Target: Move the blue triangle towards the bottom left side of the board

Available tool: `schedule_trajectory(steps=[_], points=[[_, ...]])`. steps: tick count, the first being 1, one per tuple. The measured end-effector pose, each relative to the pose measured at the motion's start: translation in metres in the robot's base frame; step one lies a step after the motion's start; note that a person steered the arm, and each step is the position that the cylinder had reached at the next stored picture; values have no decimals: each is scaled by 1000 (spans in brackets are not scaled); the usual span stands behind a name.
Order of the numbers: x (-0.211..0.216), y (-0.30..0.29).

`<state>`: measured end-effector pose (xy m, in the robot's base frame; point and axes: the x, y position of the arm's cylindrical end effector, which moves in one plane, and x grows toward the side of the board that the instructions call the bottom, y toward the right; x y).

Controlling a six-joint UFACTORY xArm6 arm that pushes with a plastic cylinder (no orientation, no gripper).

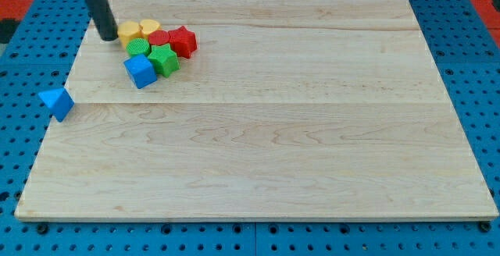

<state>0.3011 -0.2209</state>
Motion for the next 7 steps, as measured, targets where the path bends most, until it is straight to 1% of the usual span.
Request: schedule_trajectory(steps=[1, 2, 3, 4, 5, 6, 7], points=[[0, 52], [-1, -38], [96, -84], [96, -84], [166, -84], [166, -84], [213, -47]])
